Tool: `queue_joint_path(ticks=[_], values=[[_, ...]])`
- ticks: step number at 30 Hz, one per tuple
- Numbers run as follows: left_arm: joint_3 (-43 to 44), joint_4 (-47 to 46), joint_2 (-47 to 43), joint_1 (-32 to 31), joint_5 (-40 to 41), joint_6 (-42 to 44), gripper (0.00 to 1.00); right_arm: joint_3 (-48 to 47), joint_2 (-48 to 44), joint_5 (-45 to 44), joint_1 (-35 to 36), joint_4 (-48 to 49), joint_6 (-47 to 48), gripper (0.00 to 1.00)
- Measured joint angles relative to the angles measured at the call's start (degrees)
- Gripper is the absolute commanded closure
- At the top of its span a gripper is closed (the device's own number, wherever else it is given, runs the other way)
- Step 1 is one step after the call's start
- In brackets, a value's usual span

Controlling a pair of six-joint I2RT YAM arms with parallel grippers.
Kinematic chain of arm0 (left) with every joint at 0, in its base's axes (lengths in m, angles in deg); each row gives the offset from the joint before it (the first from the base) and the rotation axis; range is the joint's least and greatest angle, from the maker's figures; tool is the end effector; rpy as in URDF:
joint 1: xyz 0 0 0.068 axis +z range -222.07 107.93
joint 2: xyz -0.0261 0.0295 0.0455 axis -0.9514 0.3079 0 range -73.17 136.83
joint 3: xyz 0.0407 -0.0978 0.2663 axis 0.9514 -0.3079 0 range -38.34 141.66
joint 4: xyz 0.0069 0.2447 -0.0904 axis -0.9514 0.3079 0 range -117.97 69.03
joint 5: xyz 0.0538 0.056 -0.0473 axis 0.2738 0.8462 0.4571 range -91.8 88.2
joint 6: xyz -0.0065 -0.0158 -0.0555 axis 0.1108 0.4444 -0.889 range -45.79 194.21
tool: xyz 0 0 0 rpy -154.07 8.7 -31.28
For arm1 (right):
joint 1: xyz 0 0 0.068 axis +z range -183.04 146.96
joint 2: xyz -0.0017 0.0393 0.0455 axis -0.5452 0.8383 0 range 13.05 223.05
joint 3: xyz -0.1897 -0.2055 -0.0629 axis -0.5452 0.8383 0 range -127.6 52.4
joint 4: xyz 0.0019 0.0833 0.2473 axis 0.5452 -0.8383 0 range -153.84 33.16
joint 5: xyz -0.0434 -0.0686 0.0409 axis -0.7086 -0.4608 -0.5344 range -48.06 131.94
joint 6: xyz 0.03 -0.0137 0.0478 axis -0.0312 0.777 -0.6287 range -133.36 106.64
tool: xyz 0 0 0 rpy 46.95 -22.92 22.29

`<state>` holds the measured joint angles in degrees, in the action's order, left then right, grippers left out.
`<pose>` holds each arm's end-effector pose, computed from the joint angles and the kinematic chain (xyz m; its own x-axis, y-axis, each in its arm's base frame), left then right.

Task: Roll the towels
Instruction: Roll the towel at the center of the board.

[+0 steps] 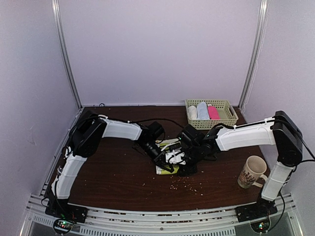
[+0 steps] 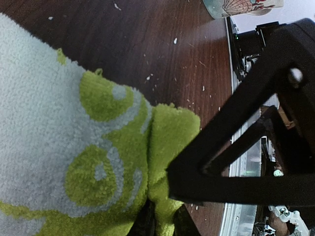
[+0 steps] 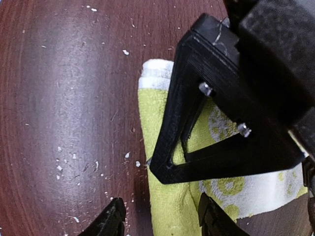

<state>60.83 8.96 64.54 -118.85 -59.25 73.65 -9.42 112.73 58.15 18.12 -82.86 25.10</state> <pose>0.3021 -0.3729 0.1020 -0.6681 0.7033 -0.2429 0.5304 0.2212 -0.8183 0.2085 0.2774 0.1828 0.0721 -0.8626 -0.5007 -0.9962 -0.0383 -0.0776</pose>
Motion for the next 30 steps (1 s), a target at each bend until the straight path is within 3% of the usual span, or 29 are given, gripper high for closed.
queue_joint_path(ticks=[4,10,12,17,22,30], values=[[0.1,0.1,0.0,0.2,0.0,0.0,0.86,0.0,2.6,-0.7,0.0,1.6,0.9,0.71],[0.3,0.2,0.2,0.3,0.0,0.0,0.86,0.1,4.4,-0.9,0.0,2.6,1.8,0.90],[0.4,0.3,0.3,0.3,0.0,0.0,0.79,0.1,4.5,-1.1,0.0,2.9,2.1,0.95],[-4.0,-4.6,-2.5,0.6,0.6,-1.1,0.60,-0.9,4.9,0.3,-0.2,1.5,2.1,0.99],[-21.7,-18.3,-17.6,1.1,10.5,-5.7,0.58,-7.0,8.3,8.1,-1.7,-7.2,2.3,0.99],[-41.8,-40.4,-36.9,3.4,26.4,-12.3,0.58,-21.4,19.6,24.7,-8.7,-25.9,1.9,1.00]])
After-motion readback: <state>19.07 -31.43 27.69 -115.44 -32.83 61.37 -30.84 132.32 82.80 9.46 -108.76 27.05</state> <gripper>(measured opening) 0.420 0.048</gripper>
